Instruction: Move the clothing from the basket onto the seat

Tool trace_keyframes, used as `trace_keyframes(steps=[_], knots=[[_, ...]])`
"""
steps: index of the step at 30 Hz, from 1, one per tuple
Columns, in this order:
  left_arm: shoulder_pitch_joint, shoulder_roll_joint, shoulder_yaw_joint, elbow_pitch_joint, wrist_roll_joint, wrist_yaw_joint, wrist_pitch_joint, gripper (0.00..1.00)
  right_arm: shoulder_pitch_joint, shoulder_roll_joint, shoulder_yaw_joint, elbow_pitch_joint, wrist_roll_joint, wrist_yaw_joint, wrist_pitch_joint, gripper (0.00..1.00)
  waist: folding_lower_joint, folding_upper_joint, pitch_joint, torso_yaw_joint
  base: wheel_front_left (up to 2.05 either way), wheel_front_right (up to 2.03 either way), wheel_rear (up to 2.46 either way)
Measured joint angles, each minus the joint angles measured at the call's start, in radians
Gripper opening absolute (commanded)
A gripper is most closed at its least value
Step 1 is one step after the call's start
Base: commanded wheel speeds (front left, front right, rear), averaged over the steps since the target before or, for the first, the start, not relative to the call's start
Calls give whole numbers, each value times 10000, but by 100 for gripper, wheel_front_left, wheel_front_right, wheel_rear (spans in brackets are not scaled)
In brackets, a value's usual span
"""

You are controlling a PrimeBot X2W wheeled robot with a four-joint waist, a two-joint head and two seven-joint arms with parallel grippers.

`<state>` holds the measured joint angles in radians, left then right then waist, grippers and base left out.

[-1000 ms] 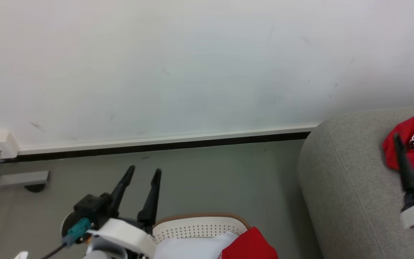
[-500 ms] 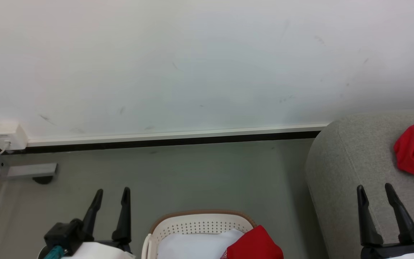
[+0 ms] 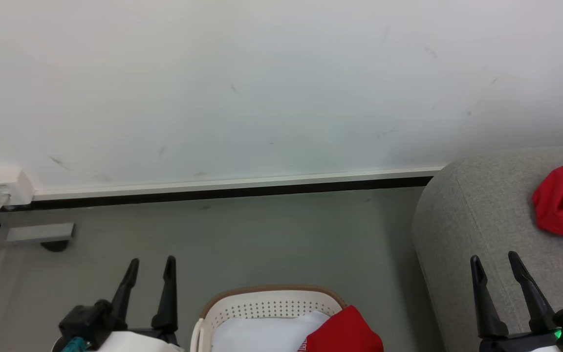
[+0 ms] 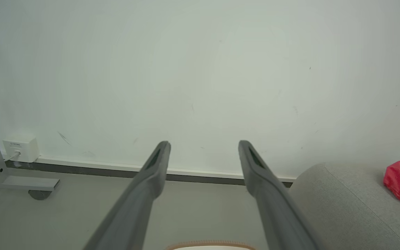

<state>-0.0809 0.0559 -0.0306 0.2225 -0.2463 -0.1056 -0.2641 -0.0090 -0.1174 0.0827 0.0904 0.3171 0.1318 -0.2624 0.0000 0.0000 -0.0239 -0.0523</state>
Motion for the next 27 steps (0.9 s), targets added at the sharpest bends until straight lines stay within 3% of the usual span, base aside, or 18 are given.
trace_keyframes(steps=[18,27], knots=[[0,-63,-44,115,88,-171,0,100,-99,-46,253,173,90,0,0,100,0,0,-7,-62,0,0,0],[-90,-69,-481,512,25,-174,2,100,-308,-313,90,481,301,0,-2,100,0,0,196,-452,0,0,0]])
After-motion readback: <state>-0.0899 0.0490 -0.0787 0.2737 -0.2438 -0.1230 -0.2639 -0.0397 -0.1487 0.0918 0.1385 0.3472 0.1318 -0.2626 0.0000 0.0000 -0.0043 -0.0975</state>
